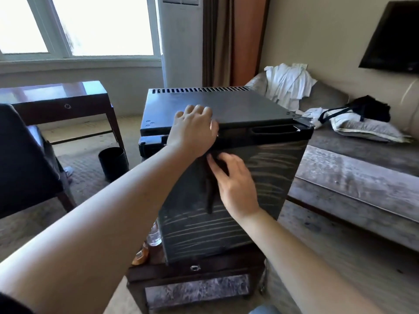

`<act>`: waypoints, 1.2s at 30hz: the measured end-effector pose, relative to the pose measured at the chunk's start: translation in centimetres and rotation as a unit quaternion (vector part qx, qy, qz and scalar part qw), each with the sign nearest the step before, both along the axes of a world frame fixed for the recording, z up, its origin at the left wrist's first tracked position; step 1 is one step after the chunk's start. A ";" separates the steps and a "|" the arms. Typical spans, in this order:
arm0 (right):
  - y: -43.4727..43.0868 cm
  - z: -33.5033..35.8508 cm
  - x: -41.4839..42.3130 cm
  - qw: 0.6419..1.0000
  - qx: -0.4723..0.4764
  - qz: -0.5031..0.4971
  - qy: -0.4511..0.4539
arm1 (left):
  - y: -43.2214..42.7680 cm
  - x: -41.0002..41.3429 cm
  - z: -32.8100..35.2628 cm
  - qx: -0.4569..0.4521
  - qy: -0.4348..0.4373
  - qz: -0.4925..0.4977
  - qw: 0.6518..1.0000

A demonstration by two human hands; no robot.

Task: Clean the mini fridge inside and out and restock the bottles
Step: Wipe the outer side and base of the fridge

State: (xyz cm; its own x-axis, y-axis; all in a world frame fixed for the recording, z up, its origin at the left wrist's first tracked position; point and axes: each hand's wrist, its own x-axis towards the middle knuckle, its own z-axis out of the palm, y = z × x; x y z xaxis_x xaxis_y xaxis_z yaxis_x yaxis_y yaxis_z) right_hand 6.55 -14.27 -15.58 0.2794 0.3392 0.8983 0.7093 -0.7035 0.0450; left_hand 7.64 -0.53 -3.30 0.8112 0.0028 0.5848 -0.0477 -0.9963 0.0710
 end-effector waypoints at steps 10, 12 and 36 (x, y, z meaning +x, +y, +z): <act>-10.7 0.6 4.7 0.993 0.090 -0.069 0.047 | -0.2 0.0 0.0 -0.018 0.045 0.023 0.999; -12.4 0.6 5.4 0.982 0.148 -0.087 0.075 | -0.3 -0.2 0.1 -0.019 0.052 0.022 0.998; -17.3 3.5 7.4 0.958 0.227 -0.086 0.156 | -0.4 -0.1 0.2 -0.029 0.060 0.007 0.998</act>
State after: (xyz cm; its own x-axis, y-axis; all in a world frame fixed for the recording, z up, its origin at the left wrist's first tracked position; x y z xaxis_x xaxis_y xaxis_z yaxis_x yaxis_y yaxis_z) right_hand 13.91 -31.59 -12.10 0.5749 -0.1411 0.8060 0.5107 -0.7077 -0.4882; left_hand 7.56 -0.88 -3.14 0.8752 0.0458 0.4817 -0.0215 -0.9908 0.1334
